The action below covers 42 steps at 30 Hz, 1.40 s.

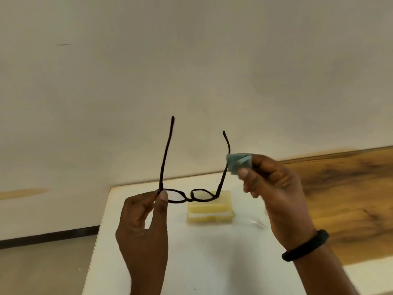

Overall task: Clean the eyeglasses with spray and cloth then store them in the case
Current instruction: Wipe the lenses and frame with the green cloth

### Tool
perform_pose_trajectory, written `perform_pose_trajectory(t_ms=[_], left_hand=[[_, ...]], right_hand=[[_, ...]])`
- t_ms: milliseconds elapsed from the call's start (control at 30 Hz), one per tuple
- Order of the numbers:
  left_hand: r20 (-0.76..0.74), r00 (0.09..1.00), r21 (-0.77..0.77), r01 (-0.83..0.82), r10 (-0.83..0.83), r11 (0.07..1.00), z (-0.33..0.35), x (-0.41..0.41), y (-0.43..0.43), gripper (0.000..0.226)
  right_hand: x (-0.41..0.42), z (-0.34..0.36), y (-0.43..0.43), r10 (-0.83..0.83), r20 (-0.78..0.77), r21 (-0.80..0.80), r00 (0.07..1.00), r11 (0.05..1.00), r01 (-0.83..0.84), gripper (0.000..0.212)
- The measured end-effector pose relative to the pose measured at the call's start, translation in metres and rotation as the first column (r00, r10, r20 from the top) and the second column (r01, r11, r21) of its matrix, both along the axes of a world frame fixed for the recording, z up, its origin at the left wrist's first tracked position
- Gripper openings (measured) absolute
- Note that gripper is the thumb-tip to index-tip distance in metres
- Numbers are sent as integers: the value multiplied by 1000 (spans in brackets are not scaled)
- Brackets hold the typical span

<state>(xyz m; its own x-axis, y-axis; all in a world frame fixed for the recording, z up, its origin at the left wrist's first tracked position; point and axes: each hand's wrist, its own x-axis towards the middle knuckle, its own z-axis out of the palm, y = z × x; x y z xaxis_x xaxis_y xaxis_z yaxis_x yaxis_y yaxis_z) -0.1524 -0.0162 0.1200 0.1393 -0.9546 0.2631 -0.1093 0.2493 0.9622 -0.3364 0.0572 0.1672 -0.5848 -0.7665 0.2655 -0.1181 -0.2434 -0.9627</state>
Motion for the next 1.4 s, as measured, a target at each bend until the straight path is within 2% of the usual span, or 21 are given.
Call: perform_pose_trajectory(t_ms=[67,133,267,467,600,733,967,1100,1167,1267,1400], left_hand=[[-85,996,110,-6,16,994,0,3,-3,3],[-109,994,172,-8,27,985,2,5,-6,4],[-104,994,188,-7,28,982,2,6,-7,4],[-59,998,146,-11,20,989,-1,6,-7,7],[6,1000,131,1,-2,991,0,3,-5,18],[-48,999,216,35,-25,976,-3,5,-9,9],[-119,985,257,150,-122,955,4,2,-5,21],[-94,971,277,236,-218,932,3,3,-7,23],[-26,967,242,253,-254,937,7,4,-9,22],[140,930,106,328,-341,939,13,7,-8,13],[285,862,-106,463,-420,880,4,16,-12,28]], right_hand=[[11,-4,-4,91,-101,80,991,993,-83,21],[20,-10,-8,136,-233,147,963,984,-103,25],[37,-27,-15,140,-474,193,869,980,-53,24],[51,-52,-20,106,-789,228,606,965,127,24],[55,-54,-21,44,-822,171,568,970,173,17],[53,-54,-21,1,-844,128,537,972,198,13],[46,-36,-17,-104,-902,22,420,959,284,14],[40,-18,-12,-51,-896,91,441,951,295,14],[37,-11,-10,-16,-881,134,472,950,281,13],[30,-4,-5,60,-844,219,533,946,240,8],[16,1,-1,89,-739,297,668,933,204,8]])
